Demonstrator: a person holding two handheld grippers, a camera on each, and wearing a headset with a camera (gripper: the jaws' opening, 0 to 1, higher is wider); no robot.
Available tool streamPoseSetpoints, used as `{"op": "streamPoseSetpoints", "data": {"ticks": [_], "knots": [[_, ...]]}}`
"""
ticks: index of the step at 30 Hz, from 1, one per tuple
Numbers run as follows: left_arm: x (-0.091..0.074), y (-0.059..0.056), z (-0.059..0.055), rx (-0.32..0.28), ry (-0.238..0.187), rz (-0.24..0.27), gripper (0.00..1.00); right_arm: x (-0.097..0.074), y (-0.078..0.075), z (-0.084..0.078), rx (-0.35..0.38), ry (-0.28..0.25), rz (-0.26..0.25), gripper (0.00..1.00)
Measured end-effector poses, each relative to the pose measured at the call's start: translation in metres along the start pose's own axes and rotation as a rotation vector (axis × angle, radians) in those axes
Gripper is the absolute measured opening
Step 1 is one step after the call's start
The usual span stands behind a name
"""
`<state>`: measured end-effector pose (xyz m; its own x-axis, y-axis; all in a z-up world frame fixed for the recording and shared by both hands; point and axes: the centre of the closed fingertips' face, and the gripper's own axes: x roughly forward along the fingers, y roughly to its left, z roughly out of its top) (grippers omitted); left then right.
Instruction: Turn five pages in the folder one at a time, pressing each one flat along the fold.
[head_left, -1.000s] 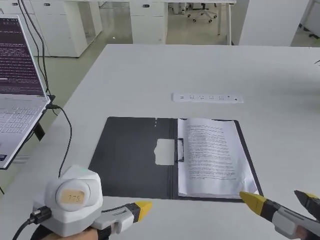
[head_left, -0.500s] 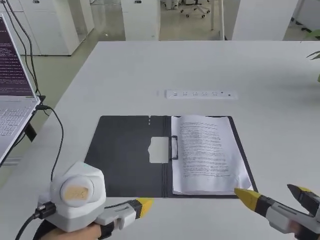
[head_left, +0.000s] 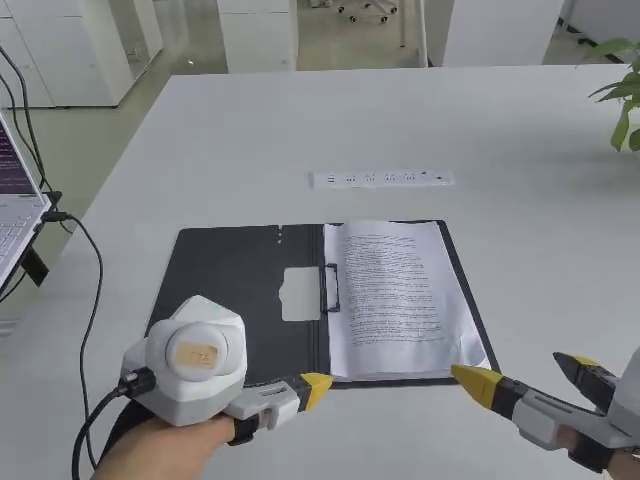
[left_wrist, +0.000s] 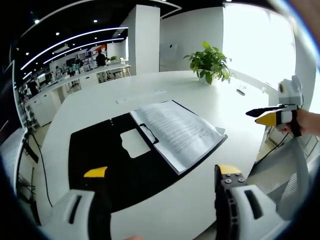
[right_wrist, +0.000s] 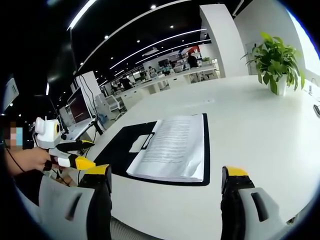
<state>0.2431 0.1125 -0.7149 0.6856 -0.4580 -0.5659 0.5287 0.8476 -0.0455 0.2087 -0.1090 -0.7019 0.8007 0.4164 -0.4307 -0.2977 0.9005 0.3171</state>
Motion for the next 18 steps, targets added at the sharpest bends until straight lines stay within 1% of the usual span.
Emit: {"op": "streamPoseSetpoints", "data": {"ticks": [2,9,18], "knots": [[0.006,-0.004,0.001,0.005,0.003,-0.010,0.85,0.000,0.000,-0.002,-0.001,0.003,-0.001,0.91],[0.032,-0.022,0.008,0.048,0.008,-0.064,0.84,0.000,-0.001,-0.007,0.005,0.011,-0.006,0.90],[0.064,-0.043,0.012,0.097,0.021,-0.121,0.81,0.005,-0.001,-0.005,0.012,-0.002,-0.015,0.89]]}}
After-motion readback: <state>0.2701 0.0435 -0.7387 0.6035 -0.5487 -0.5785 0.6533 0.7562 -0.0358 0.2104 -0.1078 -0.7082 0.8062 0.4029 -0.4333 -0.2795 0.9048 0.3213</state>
